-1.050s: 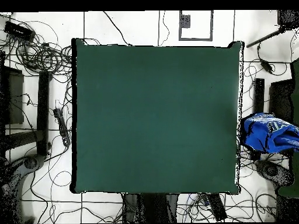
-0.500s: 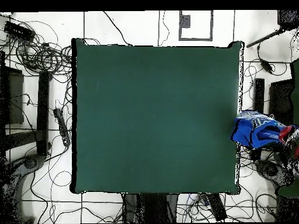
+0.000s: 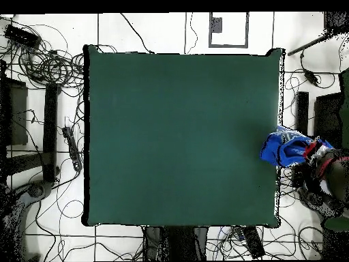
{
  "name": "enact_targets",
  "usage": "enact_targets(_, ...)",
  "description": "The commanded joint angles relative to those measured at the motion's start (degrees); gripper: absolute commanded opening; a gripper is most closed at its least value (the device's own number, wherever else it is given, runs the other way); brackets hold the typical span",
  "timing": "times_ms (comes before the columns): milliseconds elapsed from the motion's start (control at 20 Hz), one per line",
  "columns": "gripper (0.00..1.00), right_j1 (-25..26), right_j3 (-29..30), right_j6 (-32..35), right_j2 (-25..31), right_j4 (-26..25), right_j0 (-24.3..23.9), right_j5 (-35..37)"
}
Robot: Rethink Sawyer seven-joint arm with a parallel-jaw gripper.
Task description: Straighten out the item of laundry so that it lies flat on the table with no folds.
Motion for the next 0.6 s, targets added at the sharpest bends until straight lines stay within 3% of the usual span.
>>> enact_targets(50, 0.0, 2.7, 8.8, 4.1, 3.1, -0.7, 5.6, -2.1)
enact_targets(600, 0.0, 1.4, 8.4, 2.7, 3.0, 0.9, 6.9, 1.5)
